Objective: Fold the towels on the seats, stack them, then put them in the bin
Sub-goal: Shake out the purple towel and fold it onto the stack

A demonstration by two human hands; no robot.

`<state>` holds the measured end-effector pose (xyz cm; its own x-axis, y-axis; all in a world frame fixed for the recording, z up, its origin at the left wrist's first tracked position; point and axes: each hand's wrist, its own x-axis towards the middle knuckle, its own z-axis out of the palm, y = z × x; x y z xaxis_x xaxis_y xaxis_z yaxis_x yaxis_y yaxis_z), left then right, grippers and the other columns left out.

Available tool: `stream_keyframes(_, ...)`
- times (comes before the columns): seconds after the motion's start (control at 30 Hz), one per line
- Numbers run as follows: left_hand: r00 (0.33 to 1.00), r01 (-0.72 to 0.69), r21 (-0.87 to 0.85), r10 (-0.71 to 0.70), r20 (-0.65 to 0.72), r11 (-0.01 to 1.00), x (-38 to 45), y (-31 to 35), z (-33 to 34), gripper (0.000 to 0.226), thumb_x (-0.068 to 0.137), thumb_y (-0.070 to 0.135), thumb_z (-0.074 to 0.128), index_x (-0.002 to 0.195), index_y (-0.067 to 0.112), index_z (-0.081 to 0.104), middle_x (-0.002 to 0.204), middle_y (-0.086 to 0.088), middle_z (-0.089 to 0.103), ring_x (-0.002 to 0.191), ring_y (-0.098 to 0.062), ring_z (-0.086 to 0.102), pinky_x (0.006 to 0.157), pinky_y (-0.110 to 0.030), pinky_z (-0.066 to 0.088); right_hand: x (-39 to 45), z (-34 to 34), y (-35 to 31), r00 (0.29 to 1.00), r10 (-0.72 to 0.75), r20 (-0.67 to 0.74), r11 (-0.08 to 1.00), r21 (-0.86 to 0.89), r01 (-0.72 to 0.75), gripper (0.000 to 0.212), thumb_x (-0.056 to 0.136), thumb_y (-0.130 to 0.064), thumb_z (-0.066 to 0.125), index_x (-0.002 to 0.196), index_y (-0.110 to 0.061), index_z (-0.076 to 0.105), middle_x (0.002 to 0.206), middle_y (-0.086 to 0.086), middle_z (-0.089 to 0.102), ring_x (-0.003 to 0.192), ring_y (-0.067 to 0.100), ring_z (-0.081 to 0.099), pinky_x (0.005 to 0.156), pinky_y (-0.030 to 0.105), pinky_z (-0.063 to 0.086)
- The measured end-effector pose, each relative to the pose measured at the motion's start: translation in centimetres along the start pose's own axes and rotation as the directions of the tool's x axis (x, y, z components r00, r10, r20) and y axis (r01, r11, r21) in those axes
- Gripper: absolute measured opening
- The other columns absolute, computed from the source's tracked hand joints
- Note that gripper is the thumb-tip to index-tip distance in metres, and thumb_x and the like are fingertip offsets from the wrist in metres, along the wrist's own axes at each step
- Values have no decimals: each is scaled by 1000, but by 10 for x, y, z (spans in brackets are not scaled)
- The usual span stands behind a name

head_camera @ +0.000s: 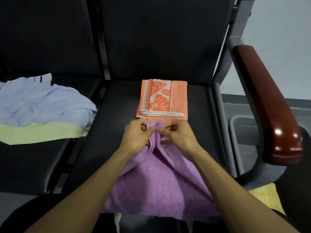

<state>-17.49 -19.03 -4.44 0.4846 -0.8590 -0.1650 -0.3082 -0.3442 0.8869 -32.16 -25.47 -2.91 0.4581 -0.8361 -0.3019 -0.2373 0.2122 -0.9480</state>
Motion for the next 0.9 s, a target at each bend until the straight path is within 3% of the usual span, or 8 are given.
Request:
stream_keyframes(0.27,999,1,-73,3,51,997,-3,-1,-1,10,94,20,68,84,17,67,83,-11,73,82,-36,73,72,-57,61,-4,4,-1,999,-40,-10,997,-61,39,12,89,-14,75,80,-8,69,81,12,72,77,27,70,71,47,63)
stream_keyframes(0.5,997,15,-103,-8,70,995,-6,4,-1,14,95,22,68,84,14,65,81,-15,72,83,-38,73,72,-55,62,-5,3,-2,997,-78,-24,995,-63,77,11,90,-13,74,80,-9,70,82,9,73,79,25,72,66,37,63)
stream_keyframes(0.6,995,38,-138,-25,98,990,-8,7,-4,33,92,40,70,93,8,63,86,-13,74,84,-31,75,73,-49,63,-5,2,-2,996,-57,69,994,-93,63,21,93,0,62,82,-13,75,87,8,75,84,23,73,73,40,63)
stream_keyframes(0.67,992,8,-74,1,128,997,-9,5,-6,42,83,46,79,91,8,63,83,-8,75,78,-27,74,71,-46,63,-6,2,-2,994,-40,98,990,-128,53,31,92,10,52,84,-10,75,88,9,75,84,23,74,74,42,63)
stream_keyframes(0.8,979,-93,122,68,192,988,-10,2,-3,21,82,16,80,79,17,59,74,-3,68,60,-12,55,60,-34,47,2,-7,2,992,-110,-58,943,-320,86,33,86,13,45,89,-15,63,81,7,72,74,24,71,68,49,61)
stream_keyframes(0.9,938,-156,181,88,334,971,-13,1,-3,23,82,11,76,75,19,55,68,6,59,57,-7,46,59,-30,40,9,-20,5,973,-215,-81,791,-599,125,43,81,9,46,104,-26,59,100,0,61,85,24,64,73,46,57)
